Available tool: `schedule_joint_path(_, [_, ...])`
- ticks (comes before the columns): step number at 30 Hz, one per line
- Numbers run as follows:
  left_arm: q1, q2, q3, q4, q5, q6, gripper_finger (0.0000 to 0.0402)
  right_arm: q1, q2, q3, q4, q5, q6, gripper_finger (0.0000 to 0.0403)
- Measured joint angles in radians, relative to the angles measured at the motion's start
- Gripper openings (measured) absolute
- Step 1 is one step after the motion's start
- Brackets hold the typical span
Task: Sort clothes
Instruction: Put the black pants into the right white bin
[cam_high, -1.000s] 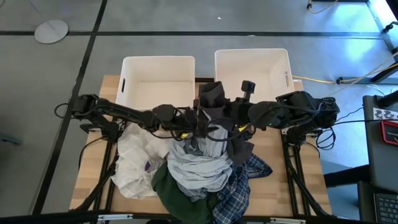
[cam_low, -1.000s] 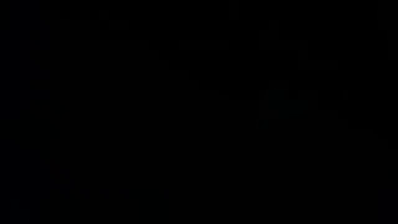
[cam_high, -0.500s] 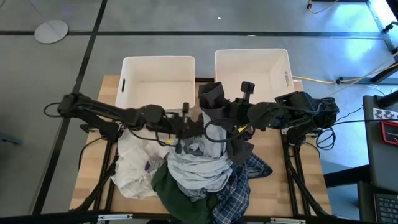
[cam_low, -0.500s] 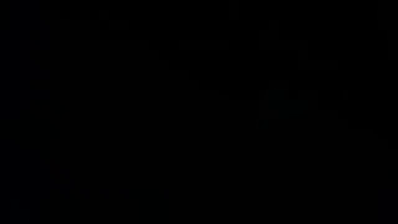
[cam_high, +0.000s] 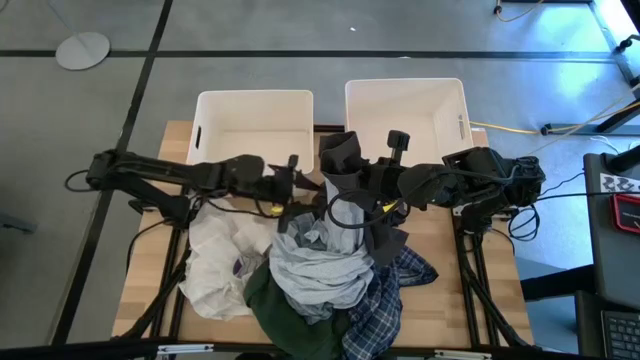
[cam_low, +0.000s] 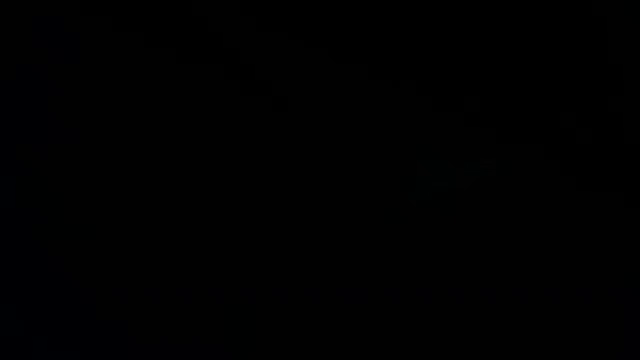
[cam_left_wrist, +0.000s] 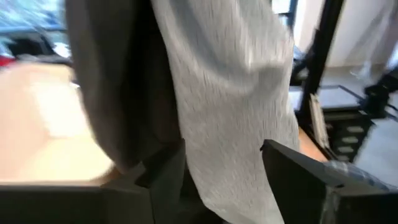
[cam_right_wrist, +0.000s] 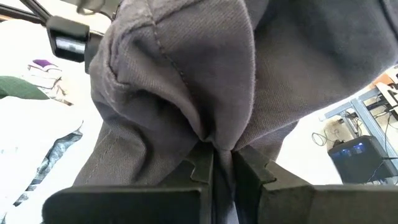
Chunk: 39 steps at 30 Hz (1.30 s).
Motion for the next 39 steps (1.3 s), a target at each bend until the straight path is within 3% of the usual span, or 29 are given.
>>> schedule_joint_path(8, [0.074, 0.104, 0.0, 0.13, 0.074, -0.006, 0.0217, 0.0, 0.0, 0.0, 0.0, 0.0, -0.006, 0.0034])
schedule_joint_path(14, [0.077, 0.154, 0.0, 0.272, 0.359, -0.044, 0.0217, 0.0, 0.0, 0.0, 0.0, -0.001, -0.019, 0.0034])
schedule_joint_path(23, [0.055, 0.154, 0.0, 0.424, 0.52, -0.134, 0.0217, 0.0, -0.001, 0.0, 0.0, -0.004, -0.019, 0.0034])
schedule_joint_path(31, [0.047, 0.154, 0.0, 0.443, 0.499, -0.158, 0.0217, 0.0, -0.001, 0.0, 0.001, -0.009, -0.02, 0.0034])
schedule_joint_path(39, [-0.008, 0.207, 0.0, 0.559, 0.218, -0.121, 0.0217, 0.0, -0.001, 0.0, 0.005, -0.008, -0.024, 0.0034])
